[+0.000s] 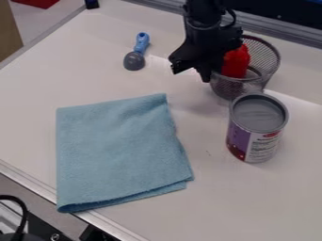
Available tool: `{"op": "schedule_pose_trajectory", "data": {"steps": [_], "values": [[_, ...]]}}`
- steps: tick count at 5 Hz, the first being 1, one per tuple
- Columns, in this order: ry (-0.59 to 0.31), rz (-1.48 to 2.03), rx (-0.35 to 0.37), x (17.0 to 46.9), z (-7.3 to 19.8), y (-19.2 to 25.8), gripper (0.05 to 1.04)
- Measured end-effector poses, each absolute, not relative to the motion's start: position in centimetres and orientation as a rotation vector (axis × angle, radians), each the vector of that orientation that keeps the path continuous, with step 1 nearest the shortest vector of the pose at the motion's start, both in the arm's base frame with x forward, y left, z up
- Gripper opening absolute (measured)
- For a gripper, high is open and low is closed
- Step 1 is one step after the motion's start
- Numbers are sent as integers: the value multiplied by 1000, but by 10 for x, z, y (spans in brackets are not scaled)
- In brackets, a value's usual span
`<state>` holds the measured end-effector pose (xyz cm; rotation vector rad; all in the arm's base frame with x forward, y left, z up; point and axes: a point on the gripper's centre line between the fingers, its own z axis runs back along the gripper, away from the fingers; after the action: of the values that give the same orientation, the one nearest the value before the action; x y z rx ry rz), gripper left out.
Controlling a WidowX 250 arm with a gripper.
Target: Move the basket to the left side of the table
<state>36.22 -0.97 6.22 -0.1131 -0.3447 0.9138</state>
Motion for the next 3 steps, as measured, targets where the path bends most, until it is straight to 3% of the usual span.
{"op": "schedule_pose_trajectory", "data": {"steps": [3], "values": [[-400, 1167, -122, 367, 65, 8, 57]]}}
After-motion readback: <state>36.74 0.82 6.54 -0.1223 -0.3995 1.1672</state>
